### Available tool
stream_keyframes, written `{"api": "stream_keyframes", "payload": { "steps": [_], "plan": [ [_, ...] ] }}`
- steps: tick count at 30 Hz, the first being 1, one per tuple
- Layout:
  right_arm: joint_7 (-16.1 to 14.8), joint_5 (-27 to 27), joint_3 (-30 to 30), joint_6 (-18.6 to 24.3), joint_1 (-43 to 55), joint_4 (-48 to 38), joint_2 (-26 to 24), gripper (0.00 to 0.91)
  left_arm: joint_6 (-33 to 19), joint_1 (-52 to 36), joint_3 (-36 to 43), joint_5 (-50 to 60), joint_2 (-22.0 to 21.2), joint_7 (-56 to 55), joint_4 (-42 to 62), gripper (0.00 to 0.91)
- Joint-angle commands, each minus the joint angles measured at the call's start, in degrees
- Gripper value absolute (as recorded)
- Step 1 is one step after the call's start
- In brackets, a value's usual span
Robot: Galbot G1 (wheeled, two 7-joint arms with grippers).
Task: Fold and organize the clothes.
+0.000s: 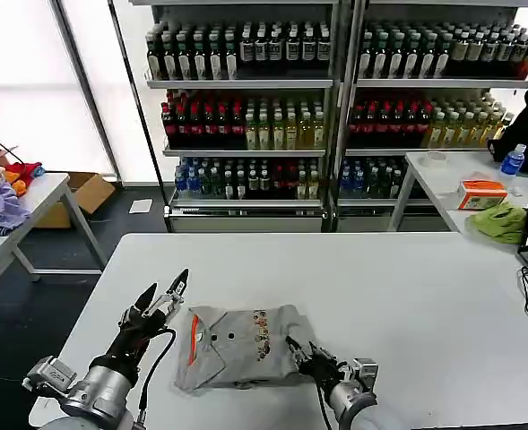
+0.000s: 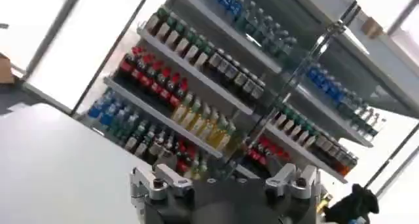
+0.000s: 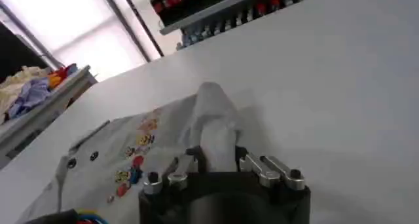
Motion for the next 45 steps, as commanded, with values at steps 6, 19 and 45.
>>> {"api": "stream_keyframes", "payload": {
  "steps": [6, 19, 45],
  "plan": [
    [-4.5, -4.2, 16.1, -1.9, -2.9, 4.2, -5.3, 0.020, 0.0, 0.4, -0.8, 0.1, -0.3, 0.0, 0.3, 0.907],
    [-5.7, -20.6, 19.3, -0.3, -5.4, 15.1, -5.2, 0.907, 0.3, 0.8, -0.4, -0.9, 0.9, 0.3, -1.3, 0.907],
    [10.2, -24.8, -7.8, -2.0, 3.7, -2.6, 0.3, 0.907, -0.3, 0.7, -0.9, 0.0, -0.5, 1.8, 1.8, 0.907]
  ]
}}
